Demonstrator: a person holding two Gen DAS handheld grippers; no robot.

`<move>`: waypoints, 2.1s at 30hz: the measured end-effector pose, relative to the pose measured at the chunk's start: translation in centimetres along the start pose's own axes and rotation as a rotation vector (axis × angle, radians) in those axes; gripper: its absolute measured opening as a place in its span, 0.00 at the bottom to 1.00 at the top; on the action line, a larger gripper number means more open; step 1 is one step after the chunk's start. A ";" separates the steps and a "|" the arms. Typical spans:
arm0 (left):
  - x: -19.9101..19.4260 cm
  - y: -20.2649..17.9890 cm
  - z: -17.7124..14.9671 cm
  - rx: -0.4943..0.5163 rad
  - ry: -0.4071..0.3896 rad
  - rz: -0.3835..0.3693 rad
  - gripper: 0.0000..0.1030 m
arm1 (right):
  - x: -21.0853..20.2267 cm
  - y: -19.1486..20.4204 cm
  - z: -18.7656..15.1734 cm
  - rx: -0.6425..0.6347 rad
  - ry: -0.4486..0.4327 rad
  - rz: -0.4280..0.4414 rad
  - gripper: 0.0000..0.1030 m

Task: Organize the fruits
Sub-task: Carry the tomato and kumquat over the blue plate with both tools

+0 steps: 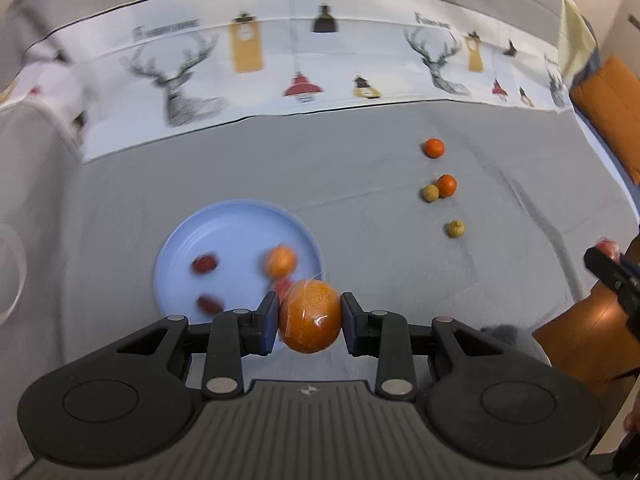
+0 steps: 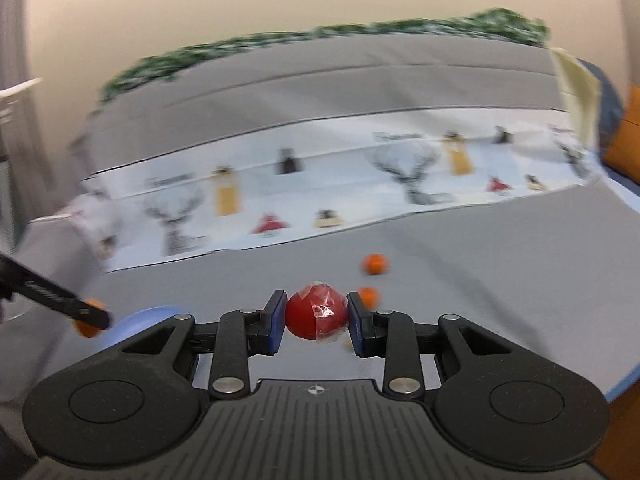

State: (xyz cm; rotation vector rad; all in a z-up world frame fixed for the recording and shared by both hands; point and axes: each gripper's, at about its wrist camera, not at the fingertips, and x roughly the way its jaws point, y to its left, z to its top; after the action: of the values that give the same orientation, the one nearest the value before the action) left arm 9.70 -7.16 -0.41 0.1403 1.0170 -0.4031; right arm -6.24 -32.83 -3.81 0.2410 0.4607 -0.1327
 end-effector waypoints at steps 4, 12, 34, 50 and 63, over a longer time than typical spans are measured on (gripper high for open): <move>-3.0 1.9 -3.0 -0.035 -0.019 0.018 0.35 | -2.5 4.7 -0.5 -0.061 -0.003 0.096 0.32; -7.3 4.8 -7.9 -0.067 -0.070 0.048 0.35 | -6.3 10.5 -3.3 -0.124 0.039 0.166 0.32; -10.3 8.1 -10.9 -0.145 -0.124 0.042 0.35 | -7.6 15.3 -3.7 -0.230 0.046 0.203 0.33; -9.3 8.5 -10.2 -0.148 -0.113 0.046 0.35 | -6.3 15.4 -3.7 -0.230 0.076 0.215 0.33; -7.6 10.5 -8.8 -0.203 -0.090 0.056 0.35 | -3.6 16.4 -3.6 -0.261 0.117 0.253 0.33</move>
State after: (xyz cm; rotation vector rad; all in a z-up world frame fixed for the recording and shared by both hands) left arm 3.26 7.12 0.68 -0.0317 0.9572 -0.2513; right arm -7.95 -15.82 -1.99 0.0495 0.5537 0.1892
